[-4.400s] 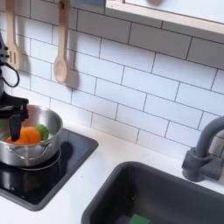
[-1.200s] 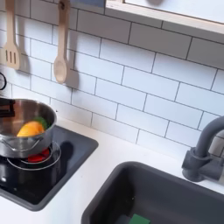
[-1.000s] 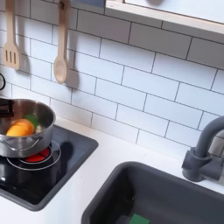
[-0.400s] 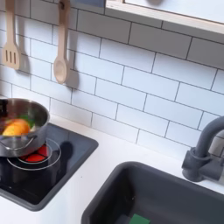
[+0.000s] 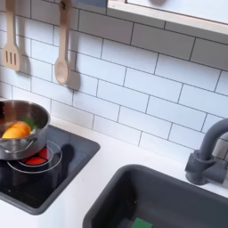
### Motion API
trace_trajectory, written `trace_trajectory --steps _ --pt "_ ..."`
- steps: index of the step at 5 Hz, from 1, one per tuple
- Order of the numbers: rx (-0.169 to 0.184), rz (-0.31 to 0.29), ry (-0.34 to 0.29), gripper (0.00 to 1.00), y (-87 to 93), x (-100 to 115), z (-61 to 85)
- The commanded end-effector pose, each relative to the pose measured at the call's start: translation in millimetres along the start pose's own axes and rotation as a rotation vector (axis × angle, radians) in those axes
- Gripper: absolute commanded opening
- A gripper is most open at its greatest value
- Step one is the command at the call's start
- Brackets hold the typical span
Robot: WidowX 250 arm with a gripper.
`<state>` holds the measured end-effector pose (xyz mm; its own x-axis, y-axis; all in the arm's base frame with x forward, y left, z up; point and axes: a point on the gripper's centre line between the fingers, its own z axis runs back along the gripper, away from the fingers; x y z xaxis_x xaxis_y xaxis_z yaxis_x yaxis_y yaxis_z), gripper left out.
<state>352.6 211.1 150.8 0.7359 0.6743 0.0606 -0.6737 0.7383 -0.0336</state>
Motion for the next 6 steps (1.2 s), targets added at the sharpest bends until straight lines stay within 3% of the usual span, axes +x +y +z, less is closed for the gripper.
trace_trajectory --steps 1,2,5,6 --pt "-0.088 -0.055 -0.025 1.00 -19.1 -15.7 19.9" --pt "-0.138 -0.065 -0.064 1.00 -23.4 -19.6 38.0" --pt "-0.195 -0.109 -0.121 1.00 -34.6 -37.6 62.5" --pt "-0.201 -0.122 -0.109 1.00 -42.0 -40.6 57.7"
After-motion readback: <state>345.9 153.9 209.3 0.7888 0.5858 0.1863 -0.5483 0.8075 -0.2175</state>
